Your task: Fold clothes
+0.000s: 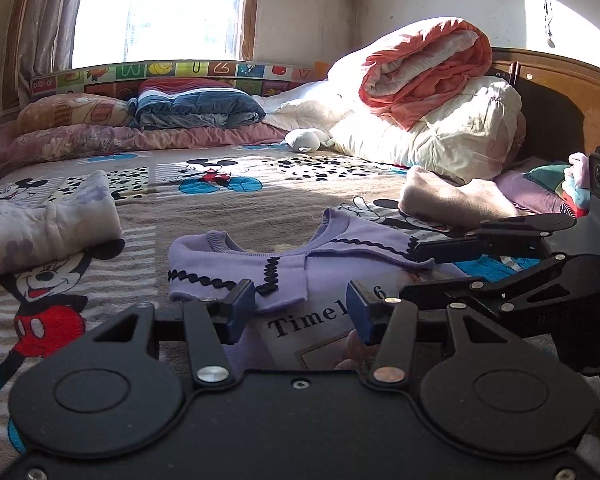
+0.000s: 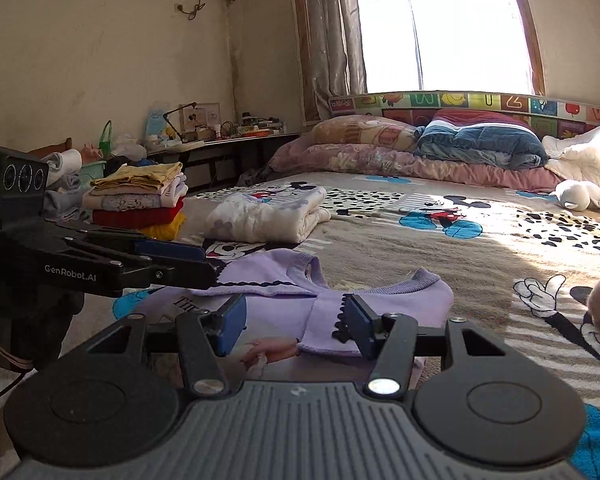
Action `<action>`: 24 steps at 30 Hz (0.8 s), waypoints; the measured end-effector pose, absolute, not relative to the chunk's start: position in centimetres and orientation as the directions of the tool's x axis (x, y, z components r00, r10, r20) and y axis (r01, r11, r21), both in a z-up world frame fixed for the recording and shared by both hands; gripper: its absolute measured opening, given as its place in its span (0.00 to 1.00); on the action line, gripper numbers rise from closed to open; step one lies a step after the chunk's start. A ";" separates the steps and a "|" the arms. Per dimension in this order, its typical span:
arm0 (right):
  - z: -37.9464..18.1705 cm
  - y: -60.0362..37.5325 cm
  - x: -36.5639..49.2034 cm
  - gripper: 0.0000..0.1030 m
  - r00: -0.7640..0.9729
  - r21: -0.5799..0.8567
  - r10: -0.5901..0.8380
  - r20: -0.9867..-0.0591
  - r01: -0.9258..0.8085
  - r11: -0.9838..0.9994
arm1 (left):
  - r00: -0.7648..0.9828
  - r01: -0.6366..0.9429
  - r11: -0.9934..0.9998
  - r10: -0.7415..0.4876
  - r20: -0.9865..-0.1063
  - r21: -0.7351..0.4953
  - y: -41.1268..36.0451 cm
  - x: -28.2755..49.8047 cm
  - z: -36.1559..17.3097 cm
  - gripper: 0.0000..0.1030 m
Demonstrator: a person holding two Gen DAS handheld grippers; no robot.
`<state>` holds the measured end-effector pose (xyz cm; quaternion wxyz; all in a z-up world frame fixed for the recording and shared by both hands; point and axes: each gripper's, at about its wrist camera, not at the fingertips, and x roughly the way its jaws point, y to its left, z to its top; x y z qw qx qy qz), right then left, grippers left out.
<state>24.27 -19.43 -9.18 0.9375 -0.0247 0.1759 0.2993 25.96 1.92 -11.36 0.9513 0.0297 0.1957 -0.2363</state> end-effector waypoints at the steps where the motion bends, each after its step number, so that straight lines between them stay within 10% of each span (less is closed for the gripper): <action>1: -9.6 -19.0 23.9 0.55 0.768 0.031 0.529 -0.361 -0.558 0.830 | 0.809 0.463 0.886 -0.435 -0.394 -0.027 1.9 26.1 -11.8 0.48; 15: -12.4 -18.4 24.0 0.64 0.768 0.053 0.487 -0.416 -0.514 0.856 | 0.759 0.494 0.868 -0.460 -0.461 -0.053 2.3 27.9 -15.1 0.54; 24: -11.6 -17.5 20.6 0.64 0.796 -0.049 0.501 -0.339 -0.547 0.836 | 0.822 0.494 0.869 -0.450 -0.350 0.042 2.6 23.2 -12.3 0.50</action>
